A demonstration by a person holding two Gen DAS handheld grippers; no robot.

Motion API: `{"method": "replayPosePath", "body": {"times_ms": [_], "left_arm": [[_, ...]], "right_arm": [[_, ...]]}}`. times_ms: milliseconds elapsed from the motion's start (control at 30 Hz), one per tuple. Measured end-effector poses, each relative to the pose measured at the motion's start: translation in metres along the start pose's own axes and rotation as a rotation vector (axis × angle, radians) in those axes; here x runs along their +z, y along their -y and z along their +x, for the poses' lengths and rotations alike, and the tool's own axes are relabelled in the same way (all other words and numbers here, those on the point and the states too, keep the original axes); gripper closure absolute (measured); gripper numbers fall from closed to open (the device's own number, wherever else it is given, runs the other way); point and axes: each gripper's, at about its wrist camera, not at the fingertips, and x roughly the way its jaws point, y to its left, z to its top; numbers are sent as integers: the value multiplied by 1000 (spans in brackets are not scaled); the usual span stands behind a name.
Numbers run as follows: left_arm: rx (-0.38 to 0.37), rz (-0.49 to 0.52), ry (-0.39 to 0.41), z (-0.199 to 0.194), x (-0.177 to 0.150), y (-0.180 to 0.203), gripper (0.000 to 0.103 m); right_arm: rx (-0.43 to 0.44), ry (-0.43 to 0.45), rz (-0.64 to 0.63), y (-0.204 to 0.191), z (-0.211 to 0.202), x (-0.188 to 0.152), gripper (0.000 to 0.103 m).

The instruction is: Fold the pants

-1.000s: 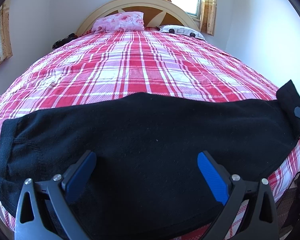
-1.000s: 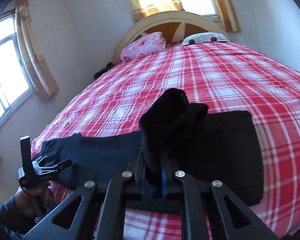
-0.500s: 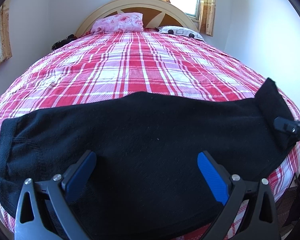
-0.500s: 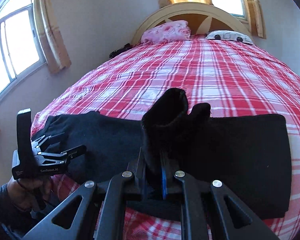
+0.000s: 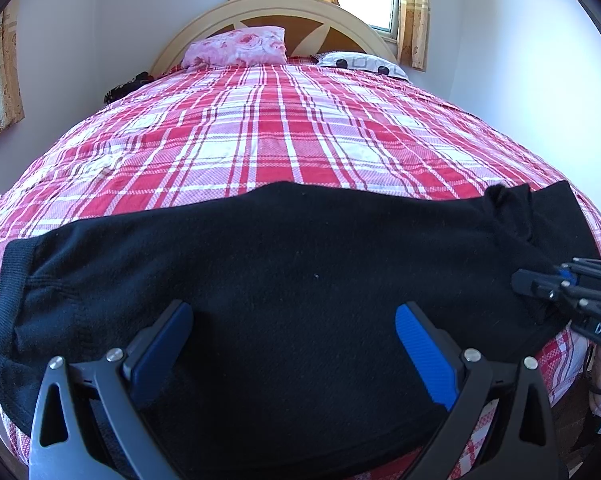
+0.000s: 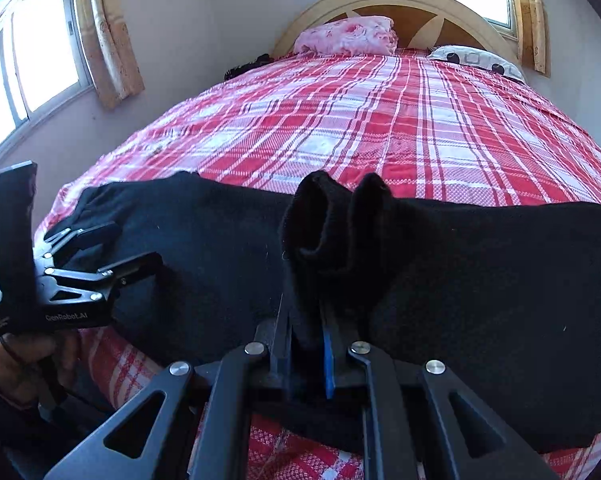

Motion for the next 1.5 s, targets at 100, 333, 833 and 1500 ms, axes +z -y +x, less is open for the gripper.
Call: {"method": "replayPosePath", "body": {"times_ms": [100, 333, 833, 1500], "left_arm": [[-2, -3, 0, 0, 0, 0, 0], [-31, -35, 7, -8, 2, -5, 0], [-172, 162, 56, -8, 49, 109, 0], [-280, 151, -66, 9, 36, 132, 92]], "right_arm": [[-9, -26, -33, -5, 5, 1, 88], [-32, -26, -58, -11, -6, -1, 77], [-267, 129, 455, 157, -116, -48, 59], [-210, 169, 372, 132, -104, -56, 59]]}}
